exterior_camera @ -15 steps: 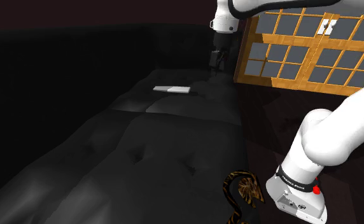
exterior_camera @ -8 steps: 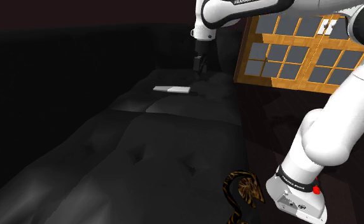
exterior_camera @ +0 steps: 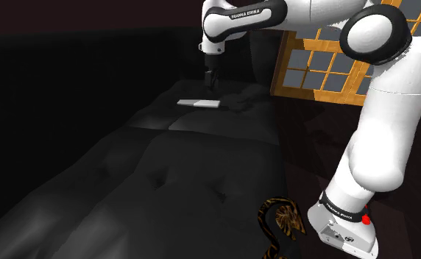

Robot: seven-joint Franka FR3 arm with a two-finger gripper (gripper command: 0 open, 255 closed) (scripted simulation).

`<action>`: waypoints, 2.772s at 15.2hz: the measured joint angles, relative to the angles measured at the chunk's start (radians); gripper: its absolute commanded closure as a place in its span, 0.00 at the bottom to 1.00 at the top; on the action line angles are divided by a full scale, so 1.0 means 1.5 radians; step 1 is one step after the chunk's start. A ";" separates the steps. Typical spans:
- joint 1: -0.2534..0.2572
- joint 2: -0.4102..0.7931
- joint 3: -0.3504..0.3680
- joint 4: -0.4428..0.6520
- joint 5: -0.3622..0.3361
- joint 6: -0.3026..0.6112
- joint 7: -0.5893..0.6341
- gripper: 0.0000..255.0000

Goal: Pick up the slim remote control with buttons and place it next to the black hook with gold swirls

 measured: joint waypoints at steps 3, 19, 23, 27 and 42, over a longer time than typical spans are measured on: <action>-0.003 0.086 0.004 0.095 0.008 -0.020 -0.031 0.00; -0.009 0.234 0.014 0.208 0.017 0.001 -0.073 0.00; -0.009 0.234 0.014 0.209 0.017 0.001 -0.073 1.00; -0.009 0.234 0.014 0.208 0.017 0.001 -0.073 1.00; -0.011 0.237 0.013 0.292 0.017 -0.080 -0.077 1.00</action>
